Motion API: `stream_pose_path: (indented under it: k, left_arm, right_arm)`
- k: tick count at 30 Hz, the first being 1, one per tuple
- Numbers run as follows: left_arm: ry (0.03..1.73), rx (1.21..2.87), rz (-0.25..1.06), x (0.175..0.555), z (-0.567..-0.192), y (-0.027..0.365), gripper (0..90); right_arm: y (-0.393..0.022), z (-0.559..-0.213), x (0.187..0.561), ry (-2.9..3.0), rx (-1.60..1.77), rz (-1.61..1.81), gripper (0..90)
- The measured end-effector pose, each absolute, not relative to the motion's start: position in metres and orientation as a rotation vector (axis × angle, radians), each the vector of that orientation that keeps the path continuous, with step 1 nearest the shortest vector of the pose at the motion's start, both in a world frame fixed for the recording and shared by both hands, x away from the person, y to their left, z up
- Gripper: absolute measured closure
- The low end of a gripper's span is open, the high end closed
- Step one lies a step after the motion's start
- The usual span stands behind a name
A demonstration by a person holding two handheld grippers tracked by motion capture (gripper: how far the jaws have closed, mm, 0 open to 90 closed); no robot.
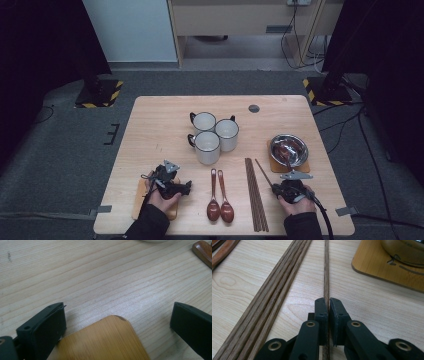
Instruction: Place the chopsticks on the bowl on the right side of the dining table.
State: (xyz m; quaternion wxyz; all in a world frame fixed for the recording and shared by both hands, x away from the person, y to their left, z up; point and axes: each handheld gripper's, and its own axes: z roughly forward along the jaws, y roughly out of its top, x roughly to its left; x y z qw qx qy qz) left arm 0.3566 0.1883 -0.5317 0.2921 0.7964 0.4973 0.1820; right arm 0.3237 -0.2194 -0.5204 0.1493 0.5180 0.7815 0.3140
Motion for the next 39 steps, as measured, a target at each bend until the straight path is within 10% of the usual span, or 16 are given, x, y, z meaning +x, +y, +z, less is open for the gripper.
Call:
stream_pose_path:
  k: [39]
  left_arm:
    - [1.327, 2.120, 0.485, 0.357, -0.532, 0.188, 0.0]
  right_arm:
    - [-0.237, -0.457, 0.313, 2.109, 1.458, 1.196, 85.3]
